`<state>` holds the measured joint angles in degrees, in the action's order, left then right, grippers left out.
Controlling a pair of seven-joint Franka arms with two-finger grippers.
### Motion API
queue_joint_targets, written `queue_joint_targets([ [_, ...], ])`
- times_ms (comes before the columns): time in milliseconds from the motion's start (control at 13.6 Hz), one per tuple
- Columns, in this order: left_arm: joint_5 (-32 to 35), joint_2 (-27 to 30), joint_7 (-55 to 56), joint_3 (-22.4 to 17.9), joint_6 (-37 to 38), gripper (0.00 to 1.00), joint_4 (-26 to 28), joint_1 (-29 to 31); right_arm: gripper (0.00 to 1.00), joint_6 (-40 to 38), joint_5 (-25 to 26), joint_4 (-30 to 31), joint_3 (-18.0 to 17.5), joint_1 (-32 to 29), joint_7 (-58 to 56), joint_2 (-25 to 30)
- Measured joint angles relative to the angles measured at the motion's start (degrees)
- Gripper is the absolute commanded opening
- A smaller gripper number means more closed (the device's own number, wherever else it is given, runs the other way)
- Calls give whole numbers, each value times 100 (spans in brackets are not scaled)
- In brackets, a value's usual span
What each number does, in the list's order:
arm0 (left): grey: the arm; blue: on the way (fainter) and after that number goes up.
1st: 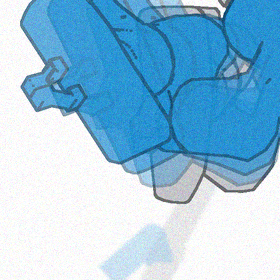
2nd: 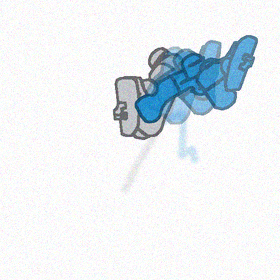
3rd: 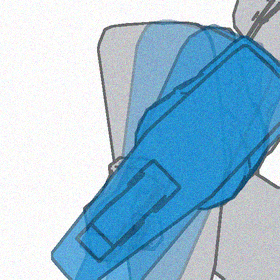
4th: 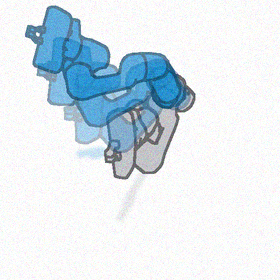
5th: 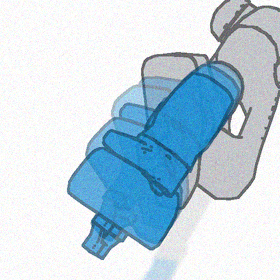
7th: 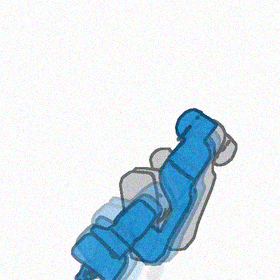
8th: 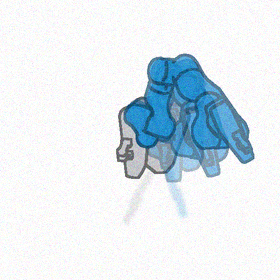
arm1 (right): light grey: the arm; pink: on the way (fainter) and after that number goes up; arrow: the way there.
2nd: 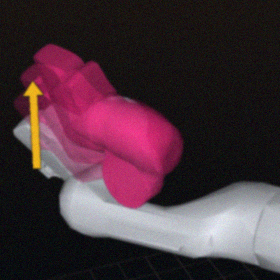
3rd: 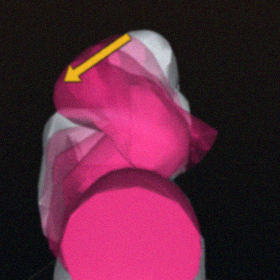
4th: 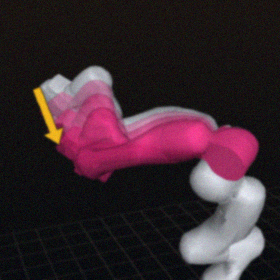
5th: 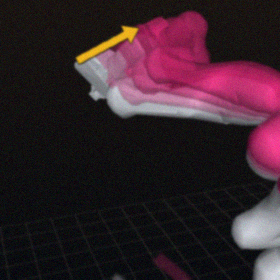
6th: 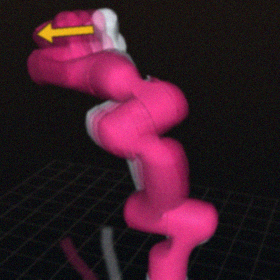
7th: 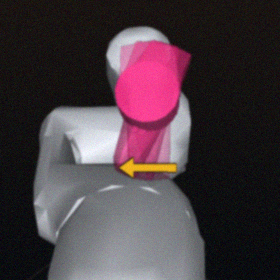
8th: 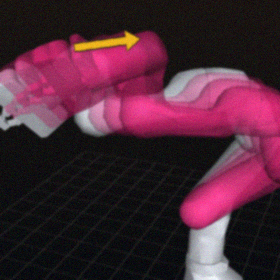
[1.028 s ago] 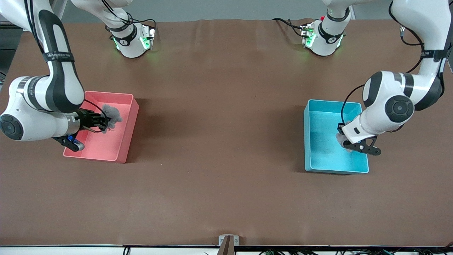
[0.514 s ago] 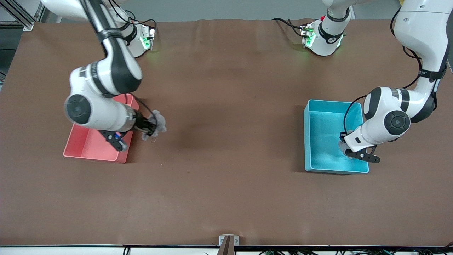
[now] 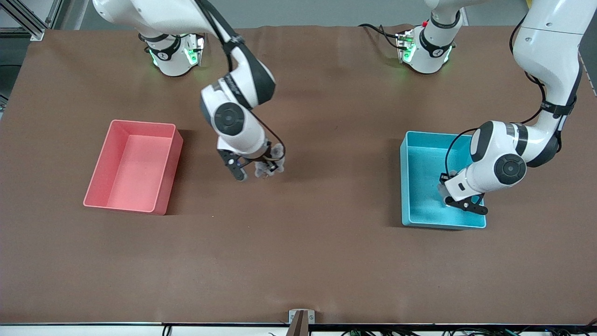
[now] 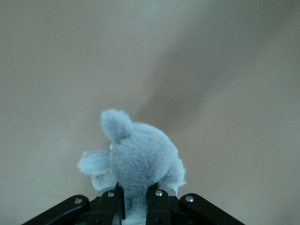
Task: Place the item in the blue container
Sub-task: 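Set the second plush on the table while the left gripper withdraws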
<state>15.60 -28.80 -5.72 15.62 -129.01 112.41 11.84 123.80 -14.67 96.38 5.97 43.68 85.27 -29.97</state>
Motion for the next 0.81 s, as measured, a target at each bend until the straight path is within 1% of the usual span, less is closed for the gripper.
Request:
queue_joint_targets([
  [73,0,-7,0,1,40,28,2,-1,2,49,2,-87,4,110,131,-174],
  [147,0,-10,0,3,68,33,4,-4,2,101,3,-179,6,188,241,-334],
  [220,0,-12,0,8,80,47,5,-10,2,199,4,-271,10,241,352,-476],
  [294,0,-13,0,15,89,65,3,-20,2,321,4,-349,14,280,435,-601],
  [367,0,-12,2,25,119,68,-6,-33,3,445,4,-404,14,314,485,-704],
  [514,0,4,39,99,275,80,-54,-40,16,615,4,-449,15,358,541,-852],
  [587,0,31,95,154,359,83,-86,-41,23,638,4,-455,15,364,545,-899],
  [661,0,74,166,220,446,88,-118,-41,55,643,4,-461,19,365,548,-935],
  [734,0,141,255,302,560,100,-156,-41,96,645,4,-463,25,365,549,-964],
  [807,0,220,314,393,724,100,-212,-41,100,645,4,-464,31,365,549,-983],
])
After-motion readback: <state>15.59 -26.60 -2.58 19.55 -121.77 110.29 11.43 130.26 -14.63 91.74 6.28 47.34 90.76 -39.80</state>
